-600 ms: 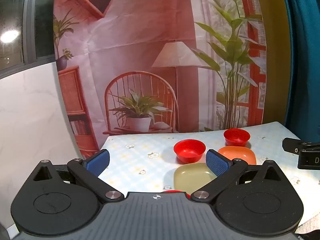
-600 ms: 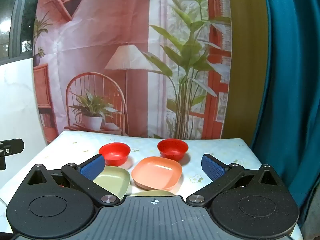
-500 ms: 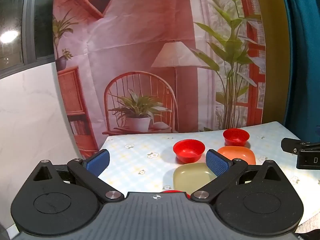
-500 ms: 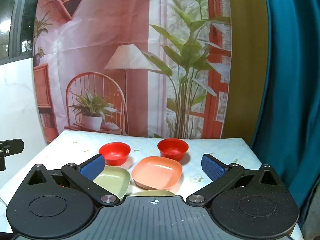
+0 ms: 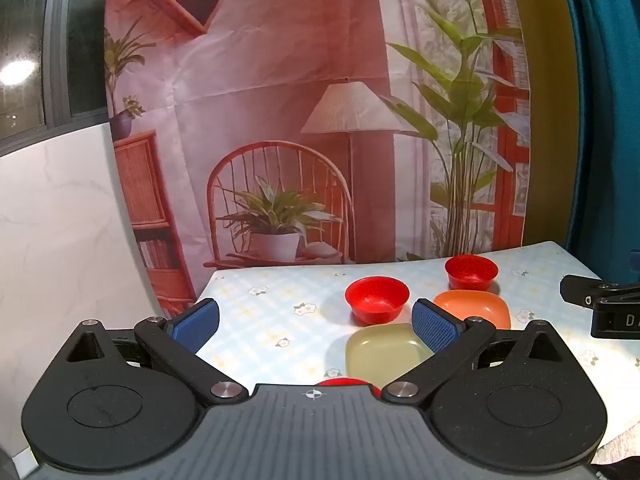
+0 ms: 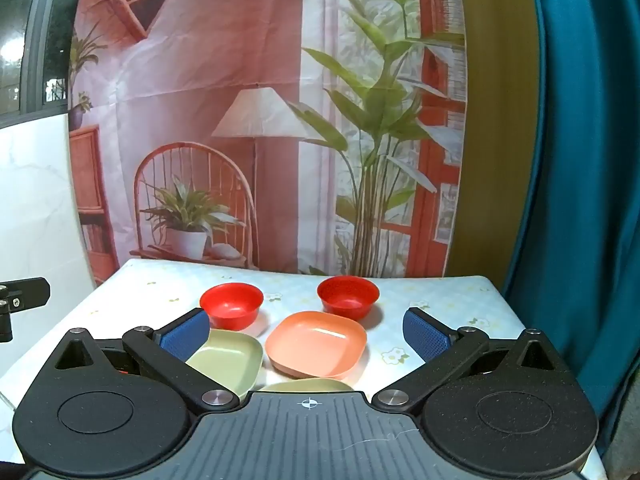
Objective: Organize plates and bowls
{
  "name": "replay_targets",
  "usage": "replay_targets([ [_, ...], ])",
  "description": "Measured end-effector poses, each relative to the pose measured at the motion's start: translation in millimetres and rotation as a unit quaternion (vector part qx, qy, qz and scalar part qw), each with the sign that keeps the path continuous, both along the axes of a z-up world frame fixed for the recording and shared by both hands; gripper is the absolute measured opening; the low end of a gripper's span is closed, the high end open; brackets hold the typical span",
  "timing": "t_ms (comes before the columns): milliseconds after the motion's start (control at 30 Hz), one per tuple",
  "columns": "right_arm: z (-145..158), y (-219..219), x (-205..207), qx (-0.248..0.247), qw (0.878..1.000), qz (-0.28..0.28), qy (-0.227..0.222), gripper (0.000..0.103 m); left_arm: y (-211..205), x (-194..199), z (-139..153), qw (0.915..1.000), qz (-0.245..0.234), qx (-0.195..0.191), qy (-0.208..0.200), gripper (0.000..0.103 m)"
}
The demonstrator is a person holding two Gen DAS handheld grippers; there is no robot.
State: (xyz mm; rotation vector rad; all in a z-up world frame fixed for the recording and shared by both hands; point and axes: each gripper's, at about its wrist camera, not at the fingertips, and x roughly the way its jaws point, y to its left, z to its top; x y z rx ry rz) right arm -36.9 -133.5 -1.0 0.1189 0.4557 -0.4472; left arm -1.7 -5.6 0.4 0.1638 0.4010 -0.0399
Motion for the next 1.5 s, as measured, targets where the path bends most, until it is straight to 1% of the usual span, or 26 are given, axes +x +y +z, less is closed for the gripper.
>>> replay_targets([
  [167, 2.6, 0.1, 5.1, 0.001, 1.000, -0.001, 0.001, 0.103, 3.5, 1.0, 0.2, 1.0000, -0.005, 0.000, 0.003, 0.103],
  [1500, 0.6, -0.8, 4.4, -0.001, 1.000, 0.000, 0.004, 0.103, 4.6, 2.5, 1.0, 0.9999, -0.006, -0.006, 0.006, 0.103],
])
